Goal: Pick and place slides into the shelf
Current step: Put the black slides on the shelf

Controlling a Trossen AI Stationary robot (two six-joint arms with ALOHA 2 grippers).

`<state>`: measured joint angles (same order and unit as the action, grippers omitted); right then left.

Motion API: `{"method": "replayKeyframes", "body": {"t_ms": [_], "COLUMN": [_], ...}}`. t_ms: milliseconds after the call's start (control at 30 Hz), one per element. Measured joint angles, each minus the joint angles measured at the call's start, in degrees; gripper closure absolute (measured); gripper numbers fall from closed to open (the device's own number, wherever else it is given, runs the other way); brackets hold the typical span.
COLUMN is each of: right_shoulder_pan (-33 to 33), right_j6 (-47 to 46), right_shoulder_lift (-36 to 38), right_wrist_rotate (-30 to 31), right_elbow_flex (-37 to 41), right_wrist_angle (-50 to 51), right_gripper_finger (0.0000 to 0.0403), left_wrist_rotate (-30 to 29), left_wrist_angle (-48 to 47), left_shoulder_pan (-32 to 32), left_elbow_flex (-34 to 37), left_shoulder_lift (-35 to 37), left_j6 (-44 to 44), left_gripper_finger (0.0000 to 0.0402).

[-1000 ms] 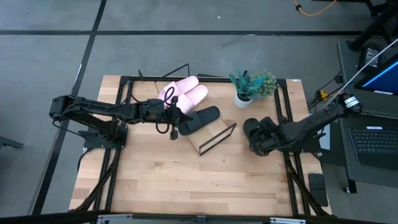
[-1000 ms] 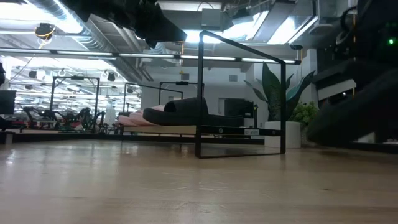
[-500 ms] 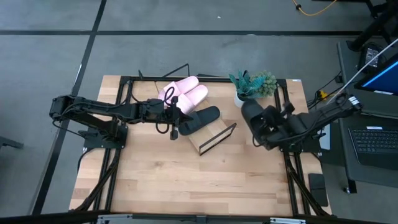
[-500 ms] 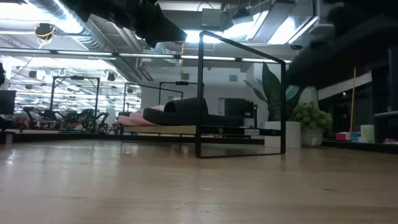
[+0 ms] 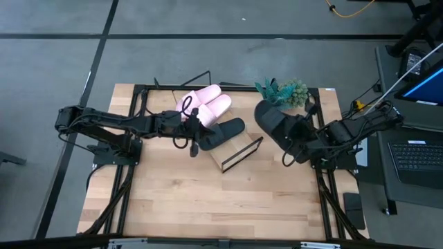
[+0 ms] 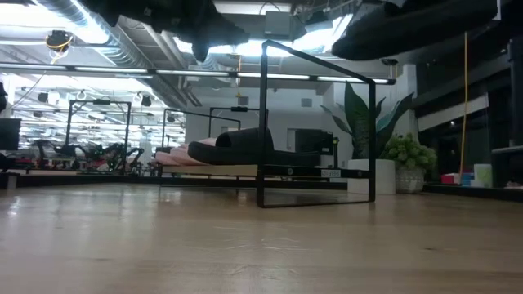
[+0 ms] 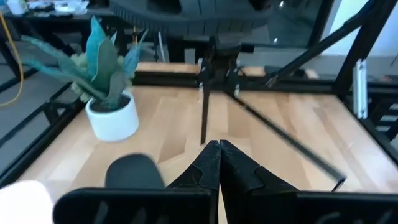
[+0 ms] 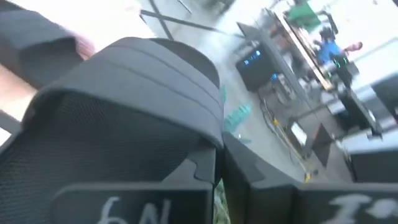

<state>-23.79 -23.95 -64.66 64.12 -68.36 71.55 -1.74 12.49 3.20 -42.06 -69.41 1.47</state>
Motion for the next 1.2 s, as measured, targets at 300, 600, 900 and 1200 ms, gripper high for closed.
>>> {"method": "replayKeyframes", "body": {"t_ms": [300, 600, 900, 1200], "right_shoulder_pan": [0.0, 0.0, 0.0, 1.4], "right_j6": [19.1, 24.7, 29.5, 48.6], "right_shoulder_lift": [-0.3, -0.7, -2.6, -8.0], "right_wrist_rotate": [-0.3, -2.9, -5.4, -9.3], "right_elbow_flex": [0.0, 0.0, 0.0, 0.0], "right_wrist_angle": [-14.3, -19.9, -23.6, -37.1], "right_gripper_finger": [0.0390, 0.0390, 0.0391, 0.0391], "left_wrist_rotate": [1.5, 1.5, -1.1, 7.0], "left_wrist_angle": [2.4, 2.8, 6.2, 8.8], "left_shoulder_pan": [-0.8, -1.8, -4.2, -4.2], "left_elbow_flex": [-0.1, -0.1, -0.1, -1.8], "left_shoulder_lift": [0.0, 0.0, 0.0, 0.0], "left_j6": [3.5, 2.5, 4.3, 20.7], "left_gripper_finger": [0.0401, 0.0360, 0.0257, 0.0239]}}
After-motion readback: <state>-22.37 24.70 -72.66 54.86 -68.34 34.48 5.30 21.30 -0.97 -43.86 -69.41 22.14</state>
